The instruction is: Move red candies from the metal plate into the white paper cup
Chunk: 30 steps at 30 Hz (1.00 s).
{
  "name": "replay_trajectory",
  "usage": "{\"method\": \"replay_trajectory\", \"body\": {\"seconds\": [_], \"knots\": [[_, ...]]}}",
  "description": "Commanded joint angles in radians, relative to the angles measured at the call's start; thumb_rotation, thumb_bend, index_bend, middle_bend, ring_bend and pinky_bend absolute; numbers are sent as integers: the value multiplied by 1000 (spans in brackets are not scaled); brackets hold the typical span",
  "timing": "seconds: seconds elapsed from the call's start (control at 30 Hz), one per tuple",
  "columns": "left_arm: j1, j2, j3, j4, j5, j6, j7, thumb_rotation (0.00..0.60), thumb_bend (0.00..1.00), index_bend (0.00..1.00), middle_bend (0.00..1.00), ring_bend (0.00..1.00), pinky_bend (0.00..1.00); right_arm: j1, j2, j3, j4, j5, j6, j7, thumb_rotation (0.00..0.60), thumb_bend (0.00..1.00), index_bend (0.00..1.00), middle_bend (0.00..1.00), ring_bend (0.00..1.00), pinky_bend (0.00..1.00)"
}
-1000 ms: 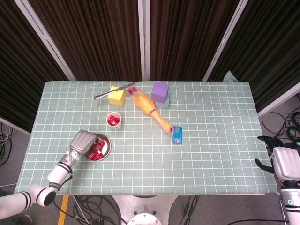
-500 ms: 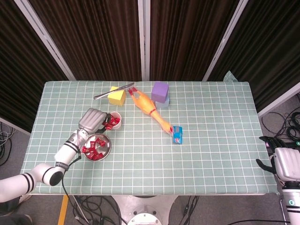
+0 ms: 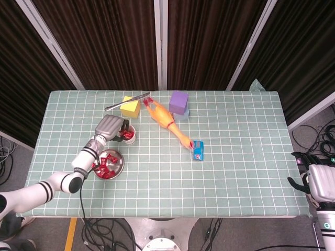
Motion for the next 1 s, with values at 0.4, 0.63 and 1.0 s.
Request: {"method": "replay_trajectory", "body": {"seconds": [0.4, 0.63, 1.0], "knots": [[-11, -35, 33, 64, -17, 13, 2, 600, 511, 569, 584, 936, 1000, -2, 2, 0, -8, 1, 3, -9, 600, 101, 261, 318, 294, 613], [-12, -34, 42, 65, -21, 14, 4, 600, 509, 437, 473, 914, 1000, -4, 4, -1, -13, 1, 4, -13, 600, 101, 261, 320, 296, 615], [18, 15, 62, -26, 29, 92, 11, 600, 502, 390, 427, 902, 1000, -2, 4, 0, -11, -2, 2, -8, 600, 101, 262, 322, 300, 618]]}}
